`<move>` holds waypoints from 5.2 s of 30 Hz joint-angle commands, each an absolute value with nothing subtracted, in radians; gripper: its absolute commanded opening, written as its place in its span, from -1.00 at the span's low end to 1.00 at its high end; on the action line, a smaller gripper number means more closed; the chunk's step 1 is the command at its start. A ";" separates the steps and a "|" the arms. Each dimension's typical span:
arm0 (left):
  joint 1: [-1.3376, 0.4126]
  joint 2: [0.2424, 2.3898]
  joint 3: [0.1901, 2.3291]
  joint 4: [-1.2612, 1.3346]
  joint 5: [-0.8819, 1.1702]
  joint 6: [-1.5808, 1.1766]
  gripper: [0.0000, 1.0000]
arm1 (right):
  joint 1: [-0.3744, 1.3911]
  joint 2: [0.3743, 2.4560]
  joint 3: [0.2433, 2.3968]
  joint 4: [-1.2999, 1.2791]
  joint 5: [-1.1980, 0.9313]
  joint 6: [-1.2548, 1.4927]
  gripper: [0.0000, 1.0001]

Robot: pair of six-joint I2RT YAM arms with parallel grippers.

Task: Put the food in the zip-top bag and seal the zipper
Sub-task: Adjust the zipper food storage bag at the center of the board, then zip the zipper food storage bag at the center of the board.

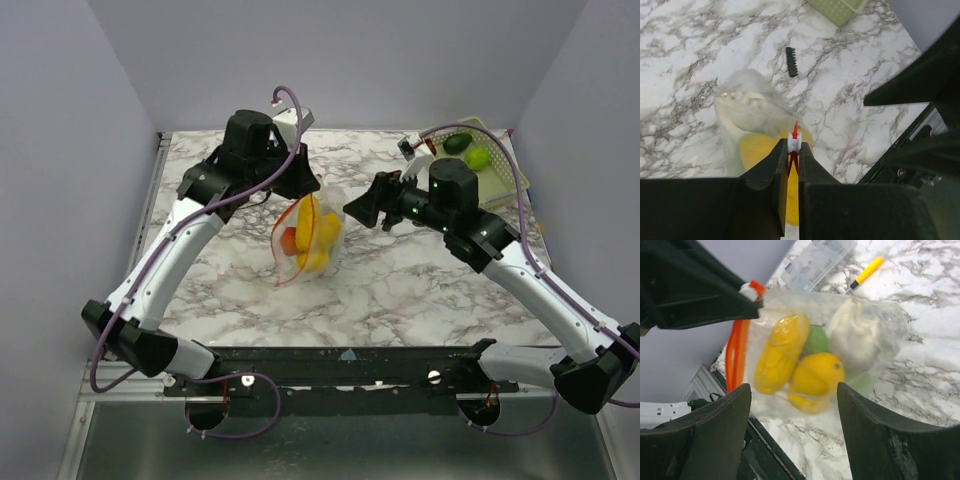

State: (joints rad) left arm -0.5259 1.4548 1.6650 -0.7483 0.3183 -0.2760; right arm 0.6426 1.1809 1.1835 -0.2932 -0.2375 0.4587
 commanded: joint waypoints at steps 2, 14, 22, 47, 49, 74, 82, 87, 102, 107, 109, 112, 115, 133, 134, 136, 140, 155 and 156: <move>-0.515 1.323 1.647 -0.716 0.551 -0.042 -1.00 | 0.648 1.182 1.224 -0.299 -0.254 0.384 0.44; -0.539 1.535 1.585 -0.751 0.804 -0.045 -1.00 | 0.647 1.156 0.933 0.008 -0.521 0.182 0.50; -0.546 1.505 1.508 -0.668 0.907 -0.053 -1.00 | 0.499 1.069 0.766 0.200 -0.821 0.231 0.47; -0.582 1.548 1.639 -0.782 0.971 -0.063 -1.00 | 0.417 1.283 0.912 0.241 -1.124 0.229 0.37; -0.583 1.546 1.631 -0.769 0.979 -0.071 -1.00 | 0.417 1.290 0.903 0.271 -1.135 0.255 0.23; -0.586 1.413 1.372 -0.607 0.830 -0.099 0.22 | 0.416 1.228 0.771 0.422 -1.096 0.427 -0.99; -0.587 1.314 1.275 -0.549 0.657 -0.103 -0.02 | 0.416 1.228 0.796 0.371 -1.070 0.424 -0.99; -0.587 1.297 1.271 -0.513 0.655 -0.109 -0.70 | 0.419 1.233 0.857 0.195 -1.026 0.361 -0.97; -0.586 1.304 1.274 -0.502 0.775 -0.100 -1.00 | 0.434 1.347 1.185 -0.308 -1.003 0.269 0.25; -0.587 1.298 1.267 -0.494 0.800 -0.091 -1.00 | 0.433 1.415 1.231 -0.339 -1.071 0.258 0.18; -0.586 1.301 1.268 -0.498 0.815 -0.089 -1.00 | 0.433 1.420 1.237 -0.341 -1.091 0.248 0.08; -0.586 1.301 1.265 -0.501 0.818 -0.088 -1.00 | 0.432 1.414 1.245 -0.340 -1.114 0.243 -0.05; -0.587 1.303 1.268 -0.506 0.819 -0.088 -1.00 | 0.431 1.413 1.272 -0.401 -1.065 0.207 -0.05; -0.587 1.324 1.282 -0.516 0.842 -0.095 -1.00 | 0.432 1.447 1.340 -0.545 -1.062 0.080 -0.66; -0.587 1.324 1.281 -0.517 0.841 -0.095 -1.00 | 0.431 1.447 1.338 -0.540 -1.072 0.080 -0.73; -0.587 1.326 1.281 -0.513 0.848 -0.097 -1.00 | 0.432 1.445 1.333 -0.526 -1.092 0.086 -0.84; -0.586 1.334 1.289 -0.510 0.868 -0.100 -1.00 | 0.437 1.446 1.331 -0.510 -1.103 0.091 -0.99; -0.585 1.342 1.309 -0.500 0.896 -0.118 -1.00 | 0.515 1.505 1.385 -0.606 -1.085 0.011 -0.77; -0.585 1.343 1.311 -0.501 0.896 -0.119 -1.00 | 0.521 1.514 1.392 -0.610 -1.086 0.010 -0.78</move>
